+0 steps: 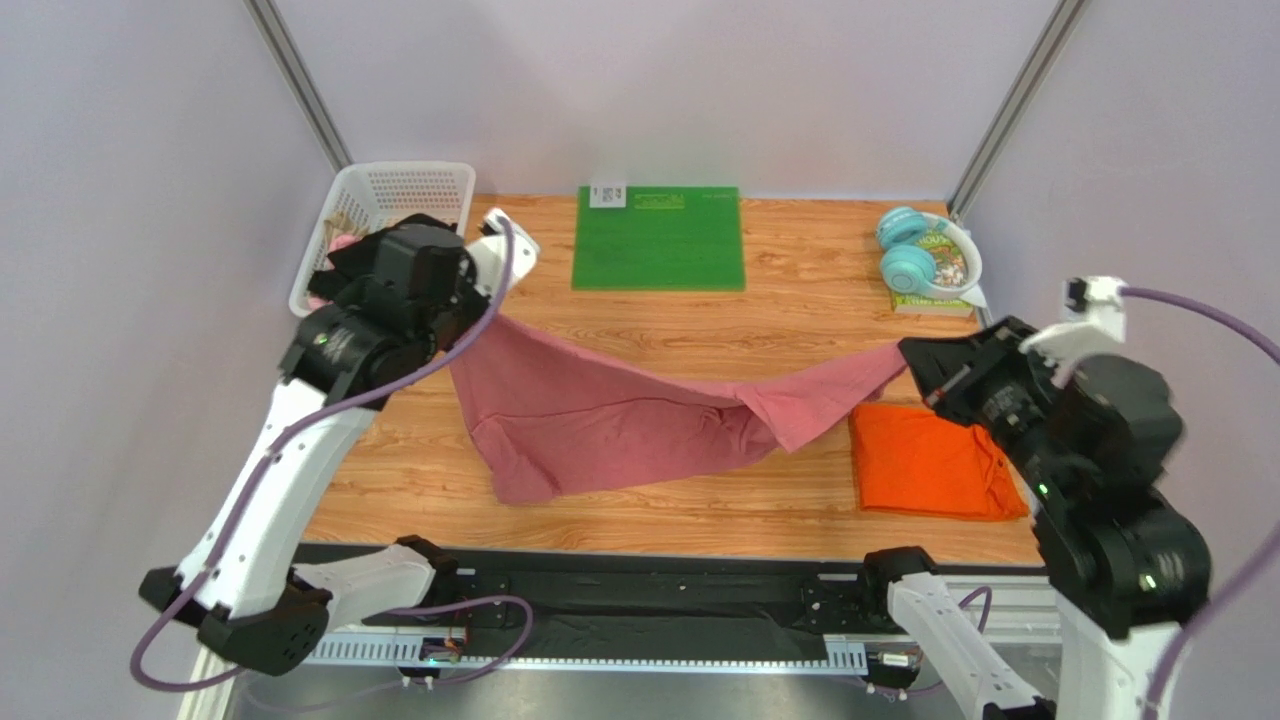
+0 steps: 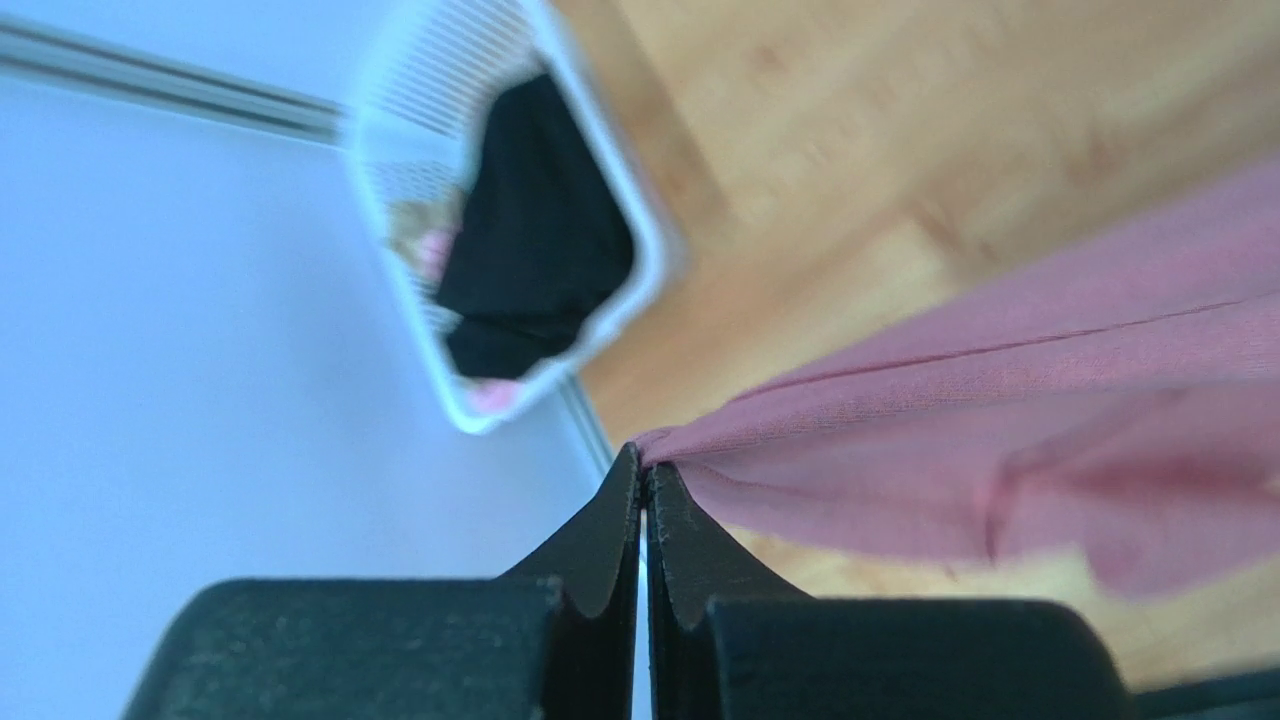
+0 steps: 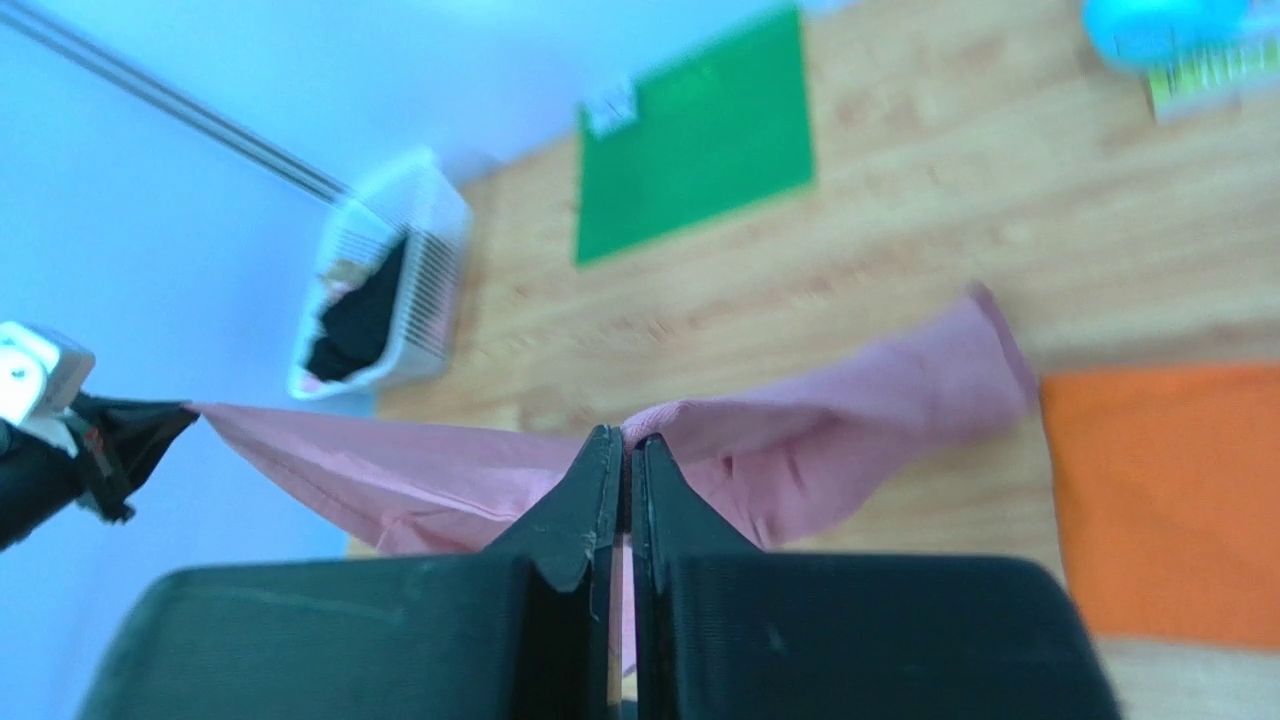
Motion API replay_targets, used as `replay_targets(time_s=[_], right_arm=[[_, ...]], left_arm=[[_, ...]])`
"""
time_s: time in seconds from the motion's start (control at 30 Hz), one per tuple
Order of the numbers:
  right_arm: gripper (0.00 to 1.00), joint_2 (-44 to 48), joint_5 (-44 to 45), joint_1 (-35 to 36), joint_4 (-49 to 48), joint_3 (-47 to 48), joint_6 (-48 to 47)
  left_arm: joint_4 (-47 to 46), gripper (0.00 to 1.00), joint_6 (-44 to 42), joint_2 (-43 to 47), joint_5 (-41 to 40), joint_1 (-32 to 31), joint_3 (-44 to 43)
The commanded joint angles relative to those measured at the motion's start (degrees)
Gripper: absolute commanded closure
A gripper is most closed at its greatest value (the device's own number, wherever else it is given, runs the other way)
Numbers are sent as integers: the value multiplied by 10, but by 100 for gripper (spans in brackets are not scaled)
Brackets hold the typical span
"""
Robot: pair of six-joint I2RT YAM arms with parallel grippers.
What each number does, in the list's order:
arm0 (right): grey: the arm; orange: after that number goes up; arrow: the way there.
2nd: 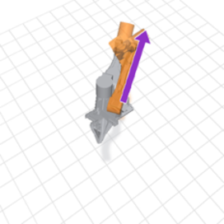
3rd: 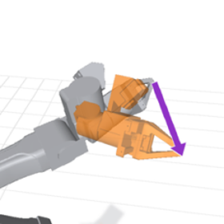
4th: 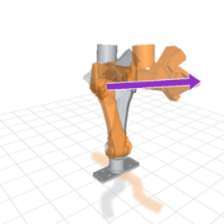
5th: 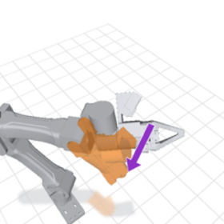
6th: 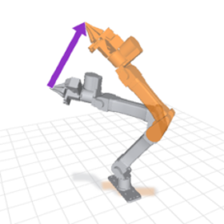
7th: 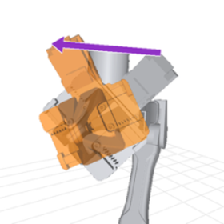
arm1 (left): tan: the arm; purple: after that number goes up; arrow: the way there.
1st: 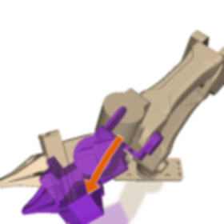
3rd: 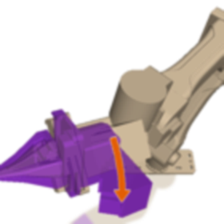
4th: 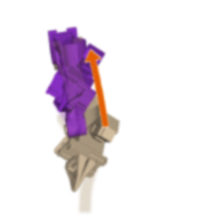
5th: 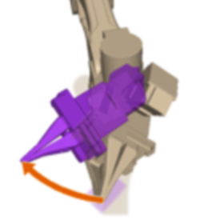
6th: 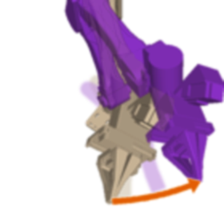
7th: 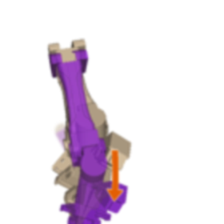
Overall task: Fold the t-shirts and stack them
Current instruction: Flatten out the tshirt
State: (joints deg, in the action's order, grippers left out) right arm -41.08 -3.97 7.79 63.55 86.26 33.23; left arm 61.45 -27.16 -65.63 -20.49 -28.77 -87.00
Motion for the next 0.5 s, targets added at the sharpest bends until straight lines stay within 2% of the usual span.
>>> replay_targets(time_s=[0.0, 0.13, 0.3, 0.47], right_arm=[[100, 36, -32, 0, -13, 106, -41], [100, 50, -62, 1, -26, 173, -57], [100, 70, -93, -1, -65, 253, -58], [100, 20, -103, -13, -18, 435, -62]], left_arm=[[-48, 100, 0, 70, -86, 7, -116], [-48, 100, 24, 110, -71, 14, -210], [-42, 100, 18, 167, -5, 14, -289], [34, 100, 11, 179, 32, 14, -346]])
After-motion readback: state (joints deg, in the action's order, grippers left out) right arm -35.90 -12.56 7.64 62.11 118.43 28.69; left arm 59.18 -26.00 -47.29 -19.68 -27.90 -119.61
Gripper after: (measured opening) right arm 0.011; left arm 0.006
